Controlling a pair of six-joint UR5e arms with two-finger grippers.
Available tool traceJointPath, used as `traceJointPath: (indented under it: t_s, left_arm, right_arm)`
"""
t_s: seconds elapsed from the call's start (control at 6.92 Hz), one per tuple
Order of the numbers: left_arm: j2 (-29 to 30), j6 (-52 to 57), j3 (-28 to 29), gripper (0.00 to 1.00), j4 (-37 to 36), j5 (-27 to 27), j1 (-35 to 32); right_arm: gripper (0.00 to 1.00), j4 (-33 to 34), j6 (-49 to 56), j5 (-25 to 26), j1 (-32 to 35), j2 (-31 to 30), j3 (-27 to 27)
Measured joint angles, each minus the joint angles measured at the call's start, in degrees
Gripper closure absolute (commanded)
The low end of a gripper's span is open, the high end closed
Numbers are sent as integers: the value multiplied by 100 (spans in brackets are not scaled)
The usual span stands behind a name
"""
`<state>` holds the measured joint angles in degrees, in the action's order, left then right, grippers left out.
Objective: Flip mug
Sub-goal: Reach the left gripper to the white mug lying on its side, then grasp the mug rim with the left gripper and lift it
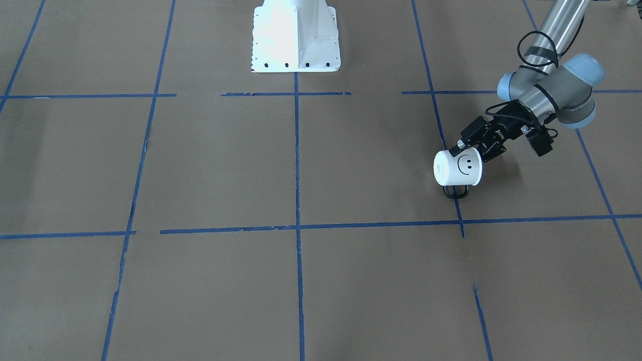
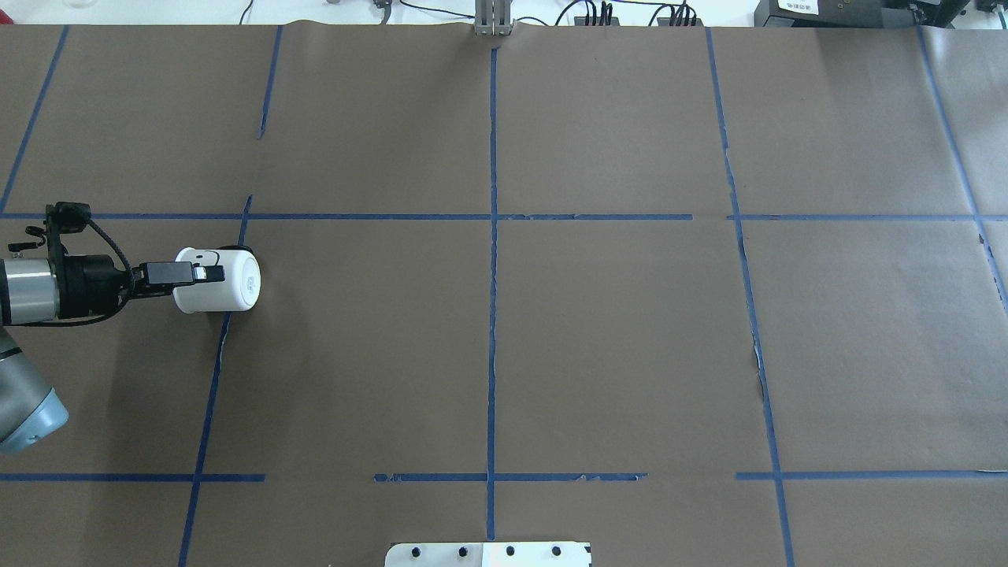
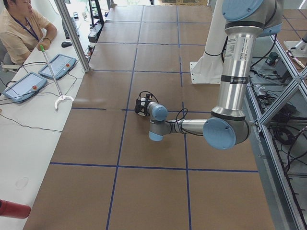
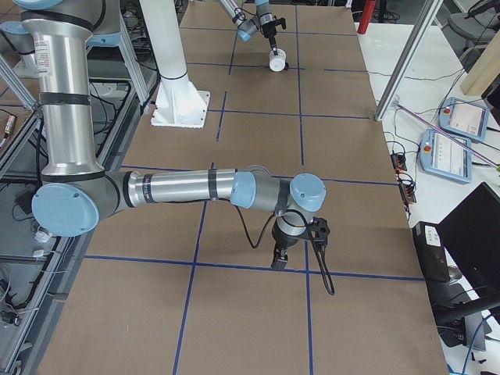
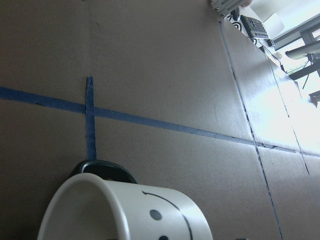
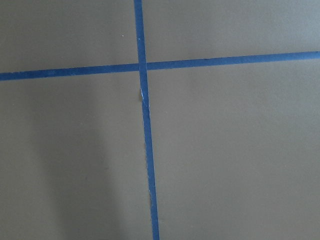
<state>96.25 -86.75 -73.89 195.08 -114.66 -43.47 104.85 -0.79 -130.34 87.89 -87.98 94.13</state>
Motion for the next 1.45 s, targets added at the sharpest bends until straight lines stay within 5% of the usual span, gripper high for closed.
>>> traceJointPath:
  t_s: [1.01,1.45]
  left_arm:
    - [1152,-1372,-152,100,-357,-231,-76]
    - [1665,-1355,-1339,100,-3424,-238,-57]
  right_arm:
    - [0,0,0,0,0,0,0]
    - [0,0,0,0,0,0,0]
